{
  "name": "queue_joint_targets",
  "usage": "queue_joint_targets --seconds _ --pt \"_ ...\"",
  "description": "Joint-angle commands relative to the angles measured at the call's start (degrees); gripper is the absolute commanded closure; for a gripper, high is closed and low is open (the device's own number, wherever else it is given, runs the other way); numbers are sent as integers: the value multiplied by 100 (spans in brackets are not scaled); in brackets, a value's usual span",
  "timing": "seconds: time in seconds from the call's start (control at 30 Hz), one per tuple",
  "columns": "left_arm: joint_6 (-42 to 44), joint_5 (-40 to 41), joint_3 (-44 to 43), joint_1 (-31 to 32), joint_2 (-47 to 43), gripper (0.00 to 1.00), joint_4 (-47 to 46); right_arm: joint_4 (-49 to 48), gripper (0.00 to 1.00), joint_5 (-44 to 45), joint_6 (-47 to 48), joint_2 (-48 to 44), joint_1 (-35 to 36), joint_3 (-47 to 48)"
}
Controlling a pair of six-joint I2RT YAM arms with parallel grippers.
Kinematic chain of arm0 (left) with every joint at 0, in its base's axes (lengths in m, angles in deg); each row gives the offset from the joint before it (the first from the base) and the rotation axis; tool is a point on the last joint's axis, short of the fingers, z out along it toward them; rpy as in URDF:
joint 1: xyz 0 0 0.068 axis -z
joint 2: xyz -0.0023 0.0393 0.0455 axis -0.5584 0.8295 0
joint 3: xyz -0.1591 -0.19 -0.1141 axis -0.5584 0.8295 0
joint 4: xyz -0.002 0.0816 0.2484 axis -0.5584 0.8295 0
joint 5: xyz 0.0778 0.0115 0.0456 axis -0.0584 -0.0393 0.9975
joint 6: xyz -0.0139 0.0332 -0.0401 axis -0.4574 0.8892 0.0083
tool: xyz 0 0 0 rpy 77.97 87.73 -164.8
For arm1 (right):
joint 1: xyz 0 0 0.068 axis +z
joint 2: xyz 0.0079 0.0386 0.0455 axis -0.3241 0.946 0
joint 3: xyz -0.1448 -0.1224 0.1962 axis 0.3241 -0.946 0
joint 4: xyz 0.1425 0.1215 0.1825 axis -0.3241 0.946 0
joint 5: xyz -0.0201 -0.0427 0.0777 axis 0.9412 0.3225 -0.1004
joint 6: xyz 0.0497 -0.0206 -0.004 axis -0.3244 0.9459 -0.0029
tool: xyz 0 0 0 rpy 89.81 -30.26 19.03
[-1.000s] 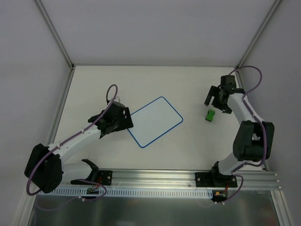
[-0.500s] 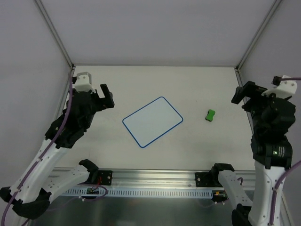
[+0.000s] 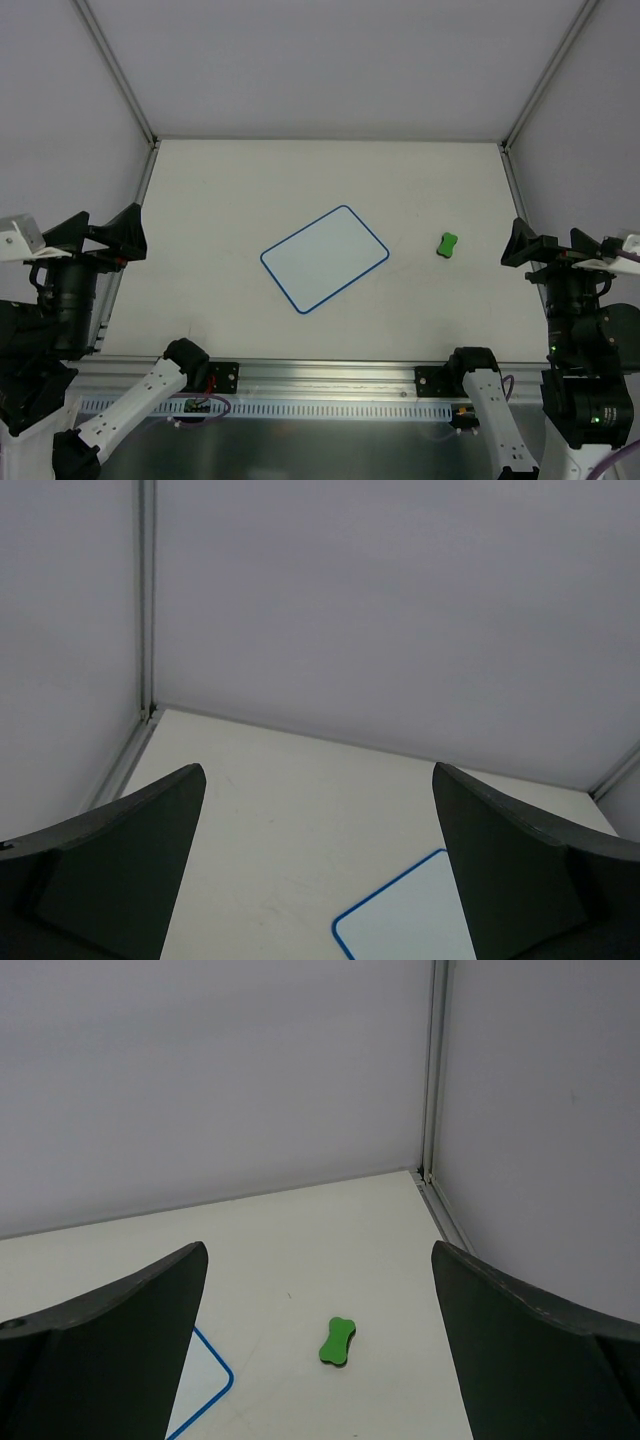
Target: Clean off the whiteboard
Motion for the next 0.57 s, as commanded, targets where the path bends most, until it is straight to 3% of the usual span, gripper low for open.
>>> queue_joint_targets --seconds 0.0,0.53 --pt "262 -16 19 -17 -139 1 61 -324 1 34 207 -56 103 -129" --pt "271 -59 160 -8 -130 1 79 -456 1 61 260 -3 279 -209"
